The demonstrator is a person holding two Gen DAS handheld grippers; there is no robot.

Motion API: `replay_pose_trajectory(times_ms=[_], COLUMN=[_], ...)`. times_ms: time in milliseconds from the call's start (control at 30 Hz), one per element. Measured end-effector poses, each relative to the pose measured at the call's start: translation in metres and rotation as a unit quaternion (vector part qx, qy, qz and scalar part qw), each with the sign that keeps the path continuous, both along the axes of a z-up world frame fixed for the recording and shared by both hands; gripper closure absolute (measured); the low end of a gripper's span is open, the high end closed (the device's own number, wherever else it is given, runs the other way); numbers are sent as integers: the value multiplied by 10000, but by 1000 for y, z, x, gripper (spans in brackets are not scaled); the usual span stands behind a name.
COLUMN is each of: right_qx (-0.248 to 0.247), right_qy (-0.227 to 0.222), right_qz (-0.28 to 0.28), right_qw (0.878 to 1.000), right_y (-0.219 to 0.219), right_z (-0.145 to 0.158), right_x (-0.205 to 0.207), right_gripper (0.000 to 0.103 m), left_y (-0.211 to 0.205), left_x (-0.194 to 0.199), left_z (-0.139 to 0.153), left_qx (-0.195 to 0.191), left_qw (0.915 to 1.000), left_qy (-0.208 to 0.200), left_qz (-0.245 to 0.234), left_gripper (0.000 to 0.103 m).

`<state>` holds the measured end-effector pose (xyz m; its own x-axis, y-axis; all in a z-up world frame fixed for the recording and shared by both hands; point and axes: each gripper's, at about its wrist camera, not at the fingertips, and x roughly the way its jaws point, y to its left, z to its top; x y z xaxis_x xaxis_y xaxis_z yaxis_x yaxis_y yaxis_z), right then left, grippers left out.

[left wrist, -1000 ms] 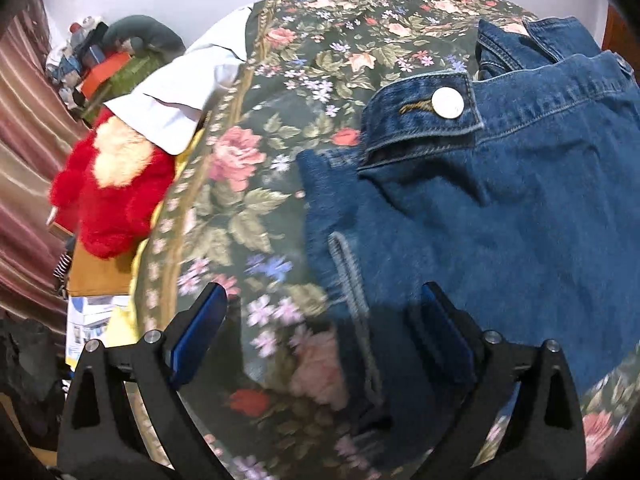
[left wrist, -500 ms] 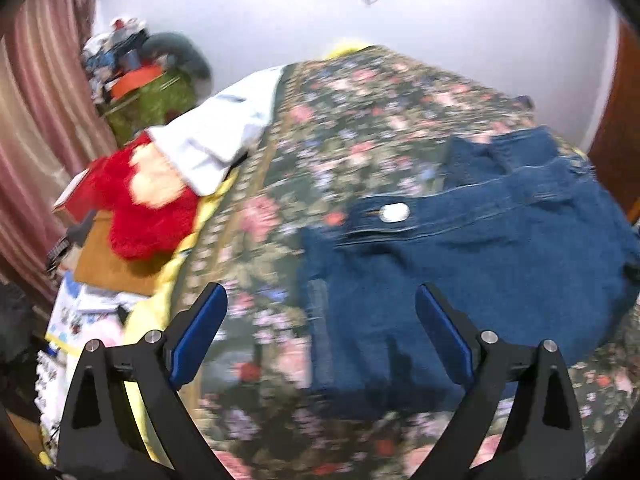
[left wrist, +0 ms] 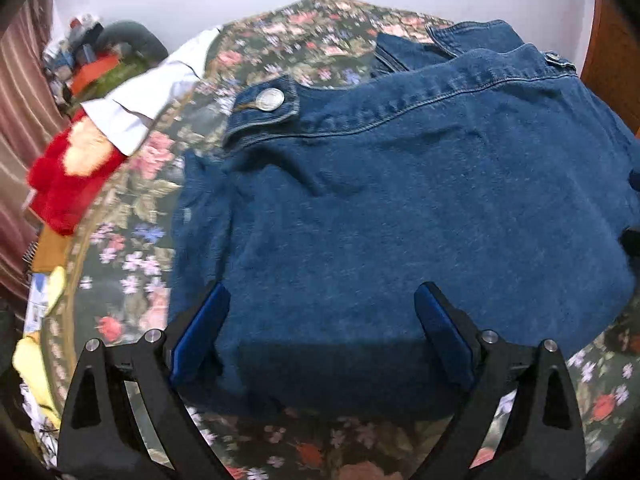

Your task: Fold large clothes

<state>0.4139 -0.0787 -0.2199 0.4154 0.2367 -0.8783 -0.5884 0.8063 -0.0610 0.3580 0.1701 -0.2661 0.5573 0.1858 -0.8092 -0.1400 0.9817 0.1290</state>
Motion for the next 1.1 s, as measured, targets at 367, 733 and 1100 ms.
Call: replay_pose_trajectory(times_ms=[367,733,1100], right_qx=[-312,-301,-158], right_qy=[-369,-530,-74], right_qz=[88,334,260], right_qw=[9988,9976,9995], right_y=[5,43,43], right_z=[14,16,-11], right_x=[-18,-26,-11], right_gripper=[8,8,0], left_y=[43,79,82], left_x=[-57,-88,-53], left_z=[23,-7,-45], left_qx=[-473,-2784,-4390], left_qw=[9949,9369,8692], left_qy=[-202,-98,-78], left_qz=[868,2112,2274], left_gripper=[7,7,10])
